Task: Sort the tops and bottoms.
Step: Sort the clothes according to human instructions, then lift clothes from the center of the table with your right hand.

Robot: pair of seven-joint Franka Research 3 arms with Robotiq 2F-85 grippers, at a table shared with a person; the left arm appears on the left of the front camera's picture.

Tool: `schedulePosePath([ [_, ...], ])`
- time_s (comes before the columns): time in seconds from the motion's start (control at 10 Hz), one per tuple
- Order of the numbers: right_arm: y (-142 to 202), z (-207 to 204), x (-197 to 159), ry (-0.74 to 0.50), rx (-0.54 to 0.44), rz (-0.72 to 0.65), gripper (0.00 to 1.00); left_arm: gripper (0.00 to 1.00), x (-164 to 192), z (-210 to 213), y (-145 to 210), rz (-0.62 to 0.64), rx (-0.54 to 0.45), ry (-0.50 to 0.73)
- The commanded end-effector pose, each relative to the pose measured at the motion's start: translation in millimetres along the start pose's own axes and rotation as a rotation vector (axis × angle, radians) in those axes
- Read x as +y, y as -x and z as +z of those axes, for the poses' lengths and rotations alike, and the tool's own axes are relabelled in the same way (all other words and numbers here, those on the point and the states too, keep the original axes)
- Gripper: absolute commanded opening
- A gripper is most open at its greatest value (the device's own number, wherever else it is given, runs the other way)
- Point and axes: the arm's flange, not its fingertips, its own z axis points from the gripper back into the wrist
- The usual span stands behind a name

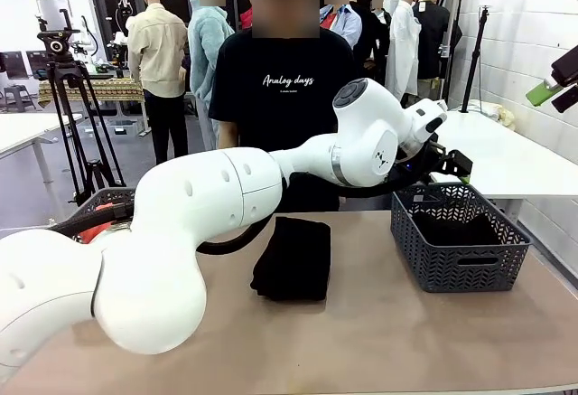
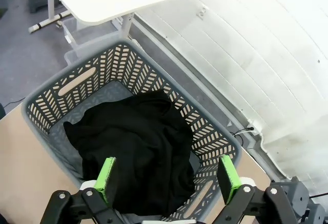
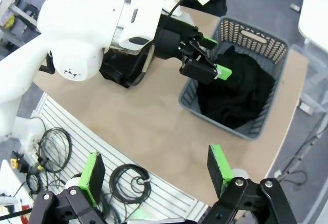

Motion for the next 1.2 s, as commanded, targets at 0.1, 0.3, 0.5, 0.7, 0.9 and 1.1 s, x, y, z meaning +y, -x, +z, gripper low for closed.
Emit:
schedulePosePath([
  [0.1,-1.7,-0.3,-1.0,0.008,0.008,0.008,1.00,1.00,-0.6,1.3,-0.9,-0.013,-0.005,-0.010],
  [0.3,-1.7,-0.3,-1.0,0.008,0.008,0.008,1.00,1.00,-0.6,1.3,-0.9,-0.013,-0.005,-0.010],
  [0.5,-1.7,-0.3,-1.0,0.008,0.008,0.008,1.00,1.00,-0.6,1.3,-0.9,-0.013,-0.005,-0.010],
  [0.7,-1.7,-0.3,-1.0,0.008,0.008,0.008,1.00,1.00,-0.6,1.3,-0.9,-0.013,-0.005,-0.010],
  [0.9,-1.7,-0.3,-1.0,0.008,0.008,0.008,1.00,1.00,0.0,0.0,0.0,0.000,0.000,0.000],
  [1.1,-1.7,-0.3,-1.0,0.008,0.008,0.008,1.00,1.00,-28.0,78.0,13.0,-0.091,-0.039,-0.068],
])
